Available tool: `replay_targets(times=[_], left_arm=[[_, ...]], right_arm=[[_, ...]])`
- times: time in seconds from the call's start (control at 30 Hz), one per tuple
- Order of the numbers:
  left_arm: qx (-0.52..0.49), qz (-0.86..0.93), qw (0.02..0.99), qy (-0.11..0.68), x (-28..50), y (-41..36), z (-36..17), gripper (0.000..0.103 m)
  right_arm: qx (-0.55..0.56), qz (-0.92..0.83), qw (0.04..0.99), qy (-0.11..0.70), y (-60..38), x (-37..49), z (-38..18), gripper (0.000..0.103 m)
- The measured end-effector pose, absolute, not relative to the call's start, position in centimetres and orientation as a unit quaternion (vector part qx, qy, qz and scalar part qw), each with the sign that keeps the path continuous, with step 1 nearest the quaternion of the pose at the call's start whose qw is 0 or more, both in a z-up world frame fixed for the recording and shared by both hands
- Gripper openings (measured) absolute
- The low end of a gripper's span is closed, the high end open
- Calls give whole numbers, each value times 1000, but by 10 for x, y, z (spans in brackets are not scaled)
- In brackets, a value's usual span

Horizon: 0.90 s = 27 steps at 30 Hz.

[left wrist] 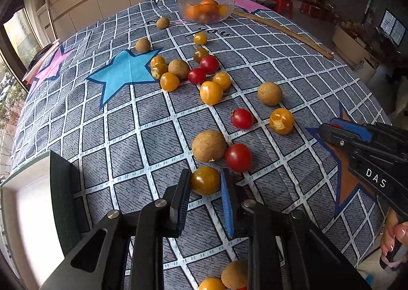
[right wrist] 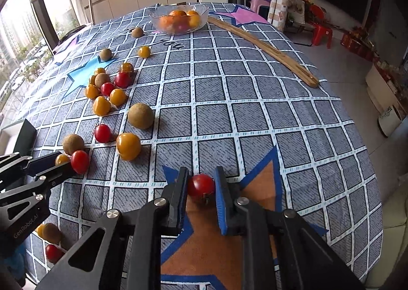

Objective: Organize fruits
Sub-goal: 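Grasp an amber tomato with the left tool while the right tool grasps a red tomato, then carry both held tomatoes over the white tray with both tools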

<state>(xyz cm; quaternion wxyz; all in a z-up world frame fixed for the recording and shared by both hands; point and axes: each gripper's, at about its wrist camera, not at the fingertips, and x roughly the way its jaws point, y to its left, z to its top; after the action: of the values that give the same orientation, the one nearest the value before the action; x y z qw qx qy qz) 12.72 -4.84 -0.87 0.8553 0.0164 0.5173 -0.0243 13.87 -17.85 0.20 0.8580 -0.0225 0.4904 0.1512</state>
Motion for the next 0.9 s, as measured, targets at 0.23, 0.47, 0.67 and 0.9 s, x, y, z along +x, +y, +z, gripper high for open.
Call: replay_targets(times=[0.23,0.47,0.67,0.9], left_arm=[[-1,-23,860,510,104,-41,2,25],[-9,-14,872,489,71,-26,23,25],[-15,7,880,475,43,-8,36,25],[-20,33,887,459,11,20,44,25]], right_arm=[[35,194,838,509,-190,116,2,22],[51,201,829,520,-194,95,4,22],[46,211,828,517,-186,80,14,22],[34,238,824,514,-162,62,30,22]])
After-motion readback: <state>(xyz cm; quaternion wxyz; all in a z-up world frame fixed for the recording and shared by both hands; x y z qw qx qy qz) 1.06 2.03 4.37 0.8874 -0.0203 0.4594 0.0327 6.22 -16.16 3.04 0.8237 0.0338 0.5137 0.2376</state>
